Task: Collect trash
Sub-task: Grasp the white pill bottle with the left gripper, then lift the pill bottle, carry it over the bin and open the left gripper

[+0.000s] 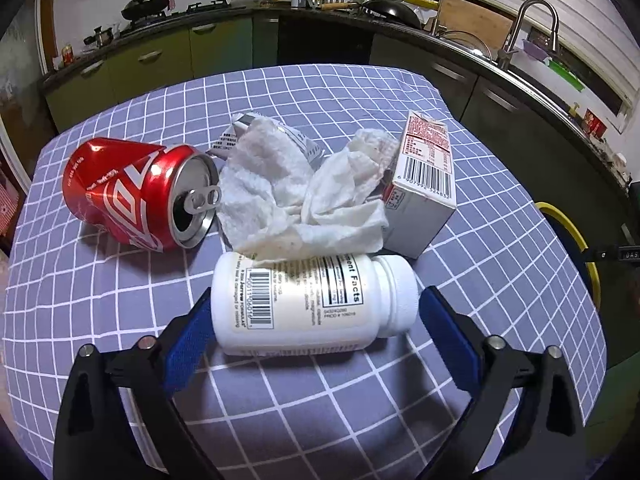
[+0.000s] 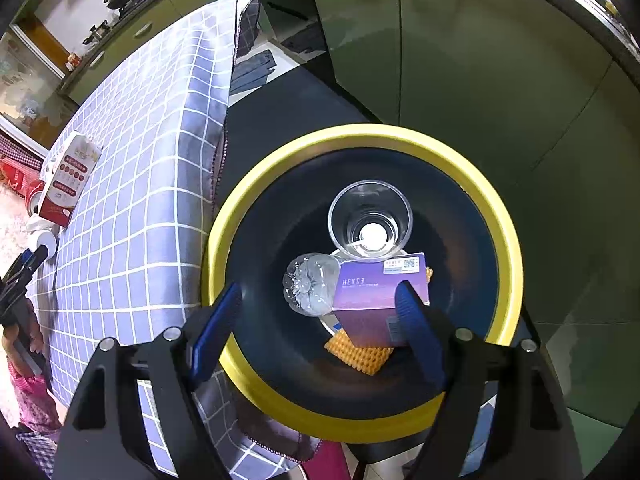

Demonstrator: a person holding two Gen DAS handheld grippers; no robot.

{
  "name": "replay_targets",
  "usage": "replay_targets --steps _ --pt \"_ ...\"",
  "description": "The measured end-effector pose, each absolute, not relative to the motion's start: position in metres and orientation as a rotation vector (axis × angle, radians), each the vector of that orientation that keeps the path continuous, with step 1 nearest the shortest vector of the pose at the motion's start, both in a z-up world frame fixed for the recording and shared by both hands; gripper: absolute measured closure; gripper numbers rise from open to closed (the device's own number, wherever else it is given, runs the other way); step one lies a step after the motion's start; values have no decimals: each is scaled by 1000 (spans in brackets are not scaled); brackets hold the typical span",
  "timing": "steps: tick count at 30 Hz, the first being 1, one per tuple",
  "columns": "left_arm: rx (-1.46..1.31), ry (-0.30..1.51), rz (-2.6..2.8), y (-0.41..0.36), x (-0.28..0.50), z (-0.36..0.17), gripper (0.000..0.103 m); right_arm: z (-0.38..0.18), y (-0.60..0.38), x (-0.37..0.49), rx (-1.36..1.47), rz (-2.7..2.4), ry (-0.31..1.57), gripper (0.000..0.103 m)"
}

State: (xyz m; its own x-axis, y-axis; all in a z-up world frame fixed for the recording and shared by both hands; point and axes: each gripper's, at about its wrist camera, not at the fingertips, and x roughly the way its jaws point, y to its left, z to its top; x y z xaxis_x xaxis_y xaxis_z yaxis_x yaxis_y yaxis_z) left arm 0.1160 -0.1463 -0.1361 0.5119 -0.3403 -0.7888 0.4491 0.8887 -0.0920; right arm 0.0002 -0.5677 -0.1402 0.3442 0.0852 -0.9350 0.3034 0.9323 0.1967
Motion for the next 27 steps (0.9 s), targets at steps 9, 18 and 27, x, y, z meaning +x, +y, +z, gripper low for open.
replay_targets --steps 9,18,27 --pt "143 918 -479 -153 114 -137 18 -141 -567 1 365 -146 1222 28" --pt "134 919 -497 -149 97 -129 19 -141 -564 1 359 -140 1226 28" --pt "160 879 -572 -162 65 -97 19 -139 -565 -2 361 -141 1222 28"
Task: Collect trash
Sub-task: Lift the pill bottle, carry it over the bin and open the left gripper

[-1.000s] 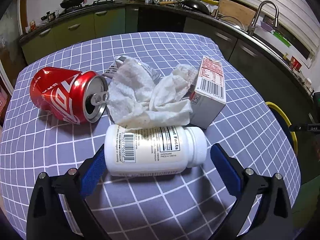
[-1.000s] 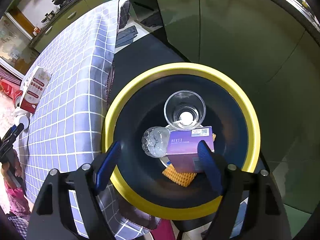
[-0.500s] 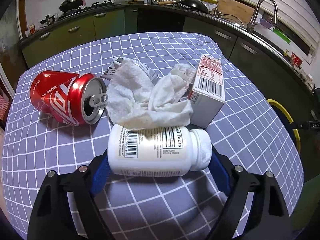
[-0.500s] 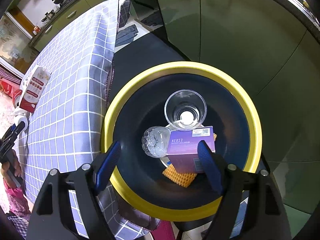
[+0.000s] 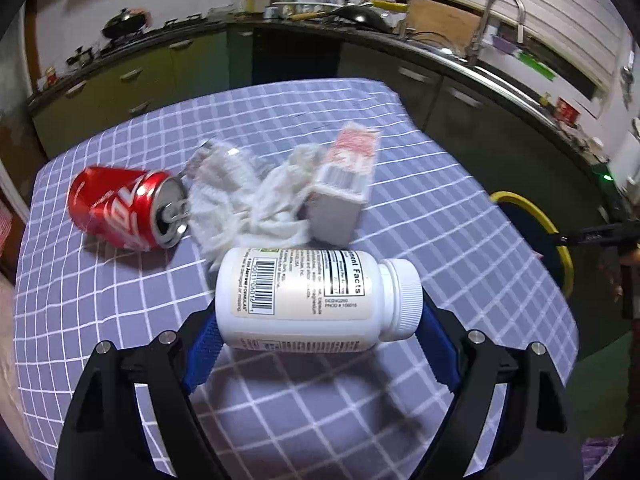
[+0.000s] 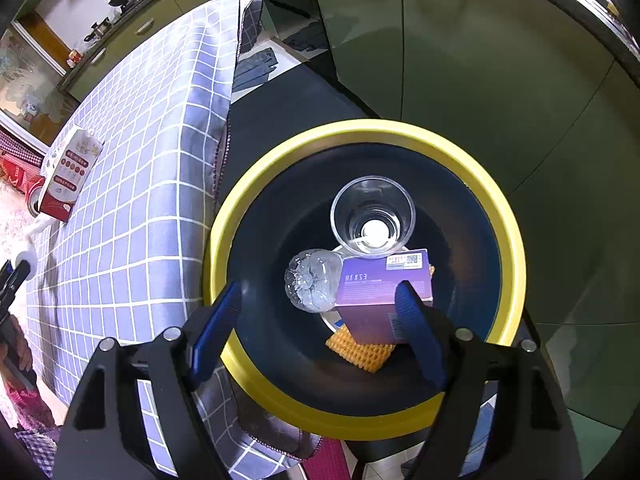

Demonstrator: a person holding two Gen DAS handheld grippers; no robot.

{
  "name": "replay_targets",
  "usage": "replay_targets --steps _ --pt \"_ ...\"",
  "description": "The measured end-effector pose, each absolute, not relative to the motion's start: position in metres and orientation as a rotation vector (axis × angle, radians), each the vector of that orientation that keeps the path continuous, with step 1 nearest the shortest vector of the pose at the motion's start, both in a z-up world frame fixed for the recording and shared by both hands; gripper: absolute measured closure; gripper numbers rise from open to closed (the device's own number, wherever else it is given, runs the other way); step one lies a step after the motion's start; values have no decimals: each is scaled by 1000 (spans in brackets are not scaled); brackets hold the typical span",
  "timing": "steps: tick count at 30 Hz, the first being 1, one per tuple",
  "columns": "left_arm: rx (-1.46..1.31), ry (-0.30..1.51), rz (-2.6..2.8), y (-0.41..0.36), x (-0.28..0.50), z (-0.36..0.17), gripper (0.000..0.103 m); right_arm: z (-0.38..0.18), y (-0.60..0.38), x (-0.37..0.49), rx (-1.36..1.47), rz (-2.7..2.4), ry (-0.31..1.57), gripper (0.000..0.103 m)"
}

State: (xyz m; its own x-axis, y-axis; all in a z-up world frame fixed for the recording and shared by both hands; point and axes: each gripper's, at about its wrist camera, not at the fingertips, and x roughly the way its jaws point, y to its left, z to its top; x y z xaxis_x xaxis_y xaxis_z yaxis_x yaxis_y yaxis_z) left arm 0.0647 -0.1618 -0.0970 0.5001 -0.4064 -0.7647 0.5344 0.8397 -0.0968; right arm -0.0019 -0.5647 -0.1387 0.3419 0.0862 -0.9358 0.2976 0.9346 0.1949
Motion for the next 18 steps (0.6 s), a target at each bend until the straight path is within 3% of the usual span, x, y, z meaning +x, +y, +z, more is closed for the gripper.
replay_targets --steps 8,18 --pt "200 853 -735 -209 39 -67 19 -132 -575 -12 371 -155 1198 28" --pt "311 857 -1013 -339 18 -59 19 -116 -605 -49 397 -211 1139 28"
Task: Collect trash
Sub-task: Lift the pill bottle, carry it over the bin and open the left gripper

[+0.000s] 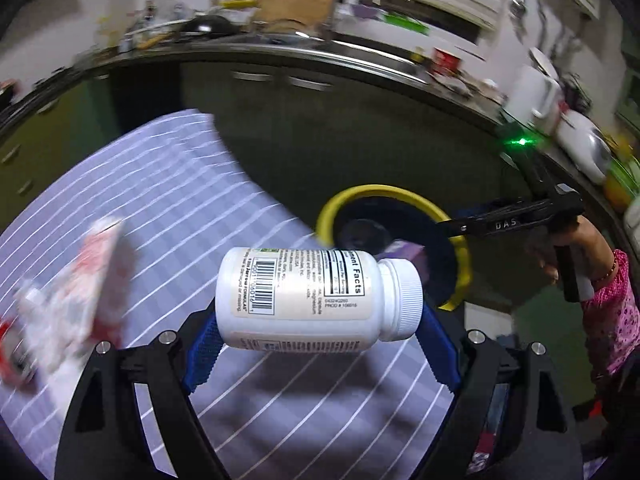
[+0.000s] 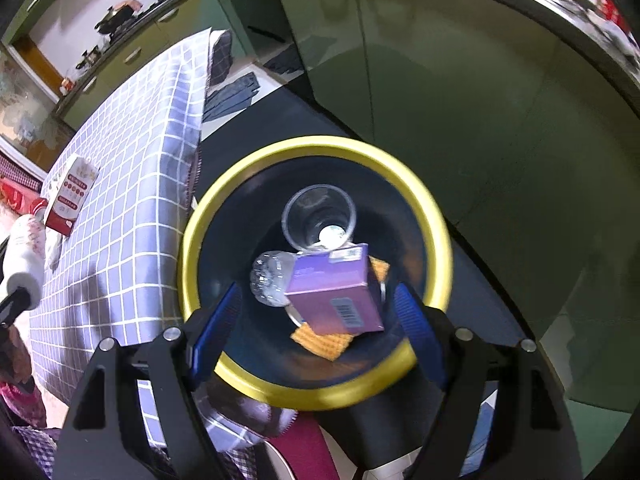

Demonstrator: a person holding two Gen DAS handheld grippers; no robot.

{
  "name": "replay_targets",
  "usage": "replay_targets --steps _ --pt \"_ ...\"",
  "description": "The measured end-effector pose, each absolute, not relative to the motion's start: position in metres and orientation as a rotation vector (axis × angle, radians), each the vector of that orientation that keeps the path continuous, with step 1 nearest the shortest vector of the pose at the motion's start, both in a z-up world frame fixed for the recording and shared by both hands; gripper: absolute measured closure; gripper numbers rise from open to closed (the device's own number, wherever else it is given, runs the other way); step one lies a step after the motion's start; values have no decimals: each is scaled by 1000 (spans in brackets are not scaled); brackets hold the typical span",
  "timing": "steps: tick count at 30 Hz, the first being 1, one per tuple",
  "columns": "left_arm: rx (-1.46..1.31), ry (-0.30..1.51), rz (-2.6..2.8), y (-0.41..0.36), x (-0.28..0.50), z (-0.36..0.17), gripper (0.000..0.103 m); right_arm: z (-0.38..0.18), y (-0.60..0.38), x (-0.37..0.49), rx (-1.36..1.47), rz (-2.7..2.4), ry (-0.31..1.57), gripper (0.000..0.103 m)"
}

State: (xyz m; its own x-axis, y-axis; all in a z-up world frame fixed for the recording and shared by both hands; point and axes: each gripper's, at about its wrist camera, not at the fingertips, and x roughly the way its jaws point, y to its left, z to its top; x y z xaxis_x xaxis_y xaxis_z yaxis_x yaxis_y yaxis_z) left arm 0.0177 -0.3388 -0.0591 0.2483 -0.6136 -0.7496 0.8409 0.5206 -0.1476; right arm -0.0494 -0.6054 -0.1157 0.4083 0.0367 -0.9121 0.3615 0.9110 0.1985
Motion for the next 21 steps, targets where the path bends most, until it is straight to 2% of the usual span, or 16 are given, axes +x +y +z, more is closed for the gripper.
replay_targets --steps 11,18,21 --pt "490 895 -1193 -496 5 -98 19 -121 -645 -83 457 -285 1127 28" --pt "469 913 -1164 -524 22 -109 17 -123 -656 -89 488 -321 1128 26" --pt "417 879 -1170 -501 26 -94 10 -124 -652 -85 480 -312 1134 26"
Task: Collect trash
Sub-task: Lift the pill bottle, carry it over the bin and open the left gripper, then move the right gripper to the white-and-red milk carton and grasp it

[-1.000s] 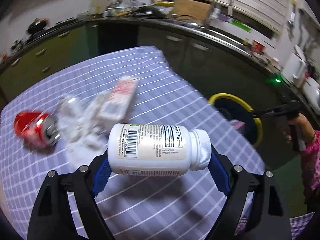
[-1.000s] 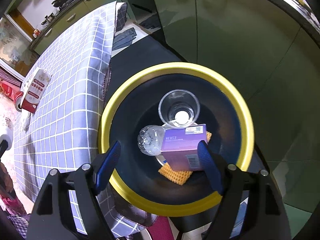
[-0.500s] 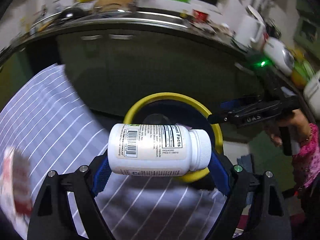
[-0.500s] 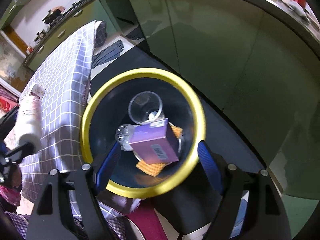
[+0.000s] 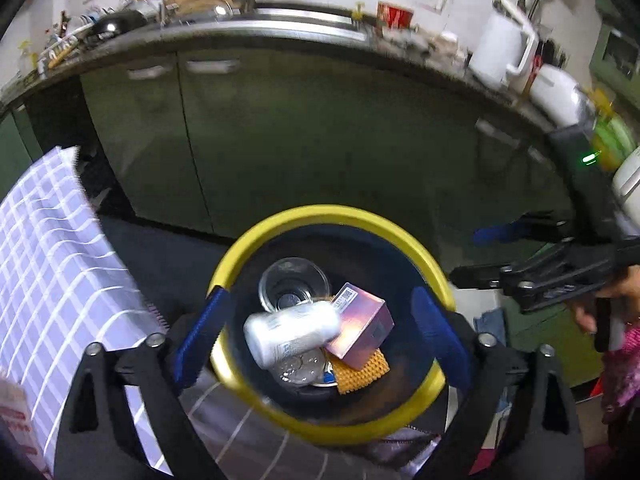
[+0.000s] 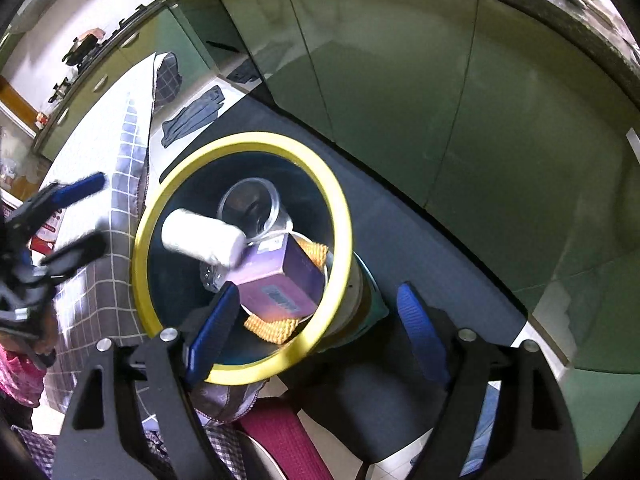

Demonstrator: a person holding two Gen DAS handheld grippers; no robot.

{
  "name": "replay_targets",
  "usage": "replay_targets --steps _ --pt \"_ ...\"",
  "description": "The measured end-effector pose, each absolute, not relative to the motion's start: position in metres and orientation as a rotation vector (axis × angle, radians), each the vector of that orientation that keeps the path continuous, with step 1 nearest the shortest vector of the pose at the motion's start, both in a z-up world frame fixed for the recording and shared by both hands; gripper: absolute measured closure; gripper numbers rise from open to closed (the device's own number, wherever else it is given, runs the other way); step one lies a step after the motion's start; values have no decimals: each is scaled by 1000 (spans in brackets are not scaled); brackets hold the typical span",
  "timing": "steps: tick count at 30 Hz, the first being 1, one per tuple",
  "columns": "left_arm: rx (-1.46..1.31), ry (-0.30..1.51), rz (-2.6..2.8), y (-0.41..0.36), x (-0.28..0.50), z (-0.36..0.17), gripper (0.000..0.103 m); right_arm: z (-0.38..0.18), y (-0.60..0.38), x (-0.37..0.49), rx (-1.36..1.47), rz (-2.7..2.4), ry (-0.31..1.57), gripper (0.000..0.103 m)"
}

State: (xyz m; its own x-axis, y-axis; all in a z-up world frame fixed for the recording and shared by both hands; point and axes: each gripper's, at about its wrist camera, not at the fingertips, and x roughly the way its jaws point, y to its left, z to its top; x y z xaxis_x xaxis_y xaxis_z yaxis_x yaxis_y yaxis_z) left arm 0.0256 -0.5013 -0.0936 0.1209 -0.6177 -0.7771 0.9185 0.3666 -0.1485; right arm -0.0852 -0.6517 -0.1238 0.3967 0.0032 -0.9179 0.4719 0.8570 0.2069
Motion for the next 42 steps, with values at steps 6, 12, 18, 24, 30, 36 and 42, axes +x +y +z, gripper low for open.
replay_targets --steps 6,12,18,24,30,36,42 --pt "310 809 -1101 -407 36 -71 5 -126 -640 -73 460 -293 1154 26" --pt "176 803 -947 -285 58 -68 5 -126 -613 -47 418 -254 1181 26" --pt "153 731 -773 -170 84 -68 5 -117 -563 -4 320 -166 1209 26" --pt "137 705 -648 -92 95 -83 5 -93 -495 54 234 -14 1192 26" --pt "61 744 -629 -61 113 -100 5 -68 -421 121 301 135 1183 26" --pt "89 748 -640 -71 107 -105 5 -72 -366 185 544 141 1309 26" --pt "100 763 -647 -80 103 -112 5 -91 -322 206 537 70 1418 37"
